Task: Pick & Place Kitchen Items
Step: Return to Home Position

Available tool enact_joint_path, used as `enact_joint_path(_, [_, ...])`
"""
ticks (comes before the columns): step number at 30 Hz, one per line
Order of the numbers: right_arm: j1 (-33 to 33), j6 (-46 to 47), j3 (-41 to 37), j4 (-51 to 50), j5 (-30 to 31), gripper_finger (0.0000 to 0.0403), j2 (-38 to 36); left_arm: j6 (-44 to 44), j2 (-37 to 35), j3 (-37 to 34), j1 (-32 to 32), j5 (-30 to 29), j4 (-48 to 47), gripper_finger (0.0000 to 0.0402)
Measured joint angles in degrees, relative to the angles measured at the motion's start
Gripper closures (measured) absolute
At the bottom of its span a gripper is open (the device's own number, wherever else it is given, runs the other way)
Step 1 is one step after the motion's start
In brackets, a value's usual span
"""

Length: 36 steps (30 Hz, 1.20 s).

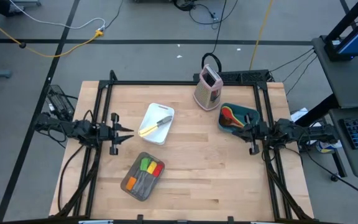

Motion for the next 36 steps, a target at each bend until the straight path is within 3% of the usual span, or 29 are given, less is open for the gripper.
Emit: enact_joint_path(36, [0.0,7.2,-1.5,-8.2,0.1,0.0402,0.1,-0.3,0.0,0.1,0.0,0.0,0.2,0.0305])
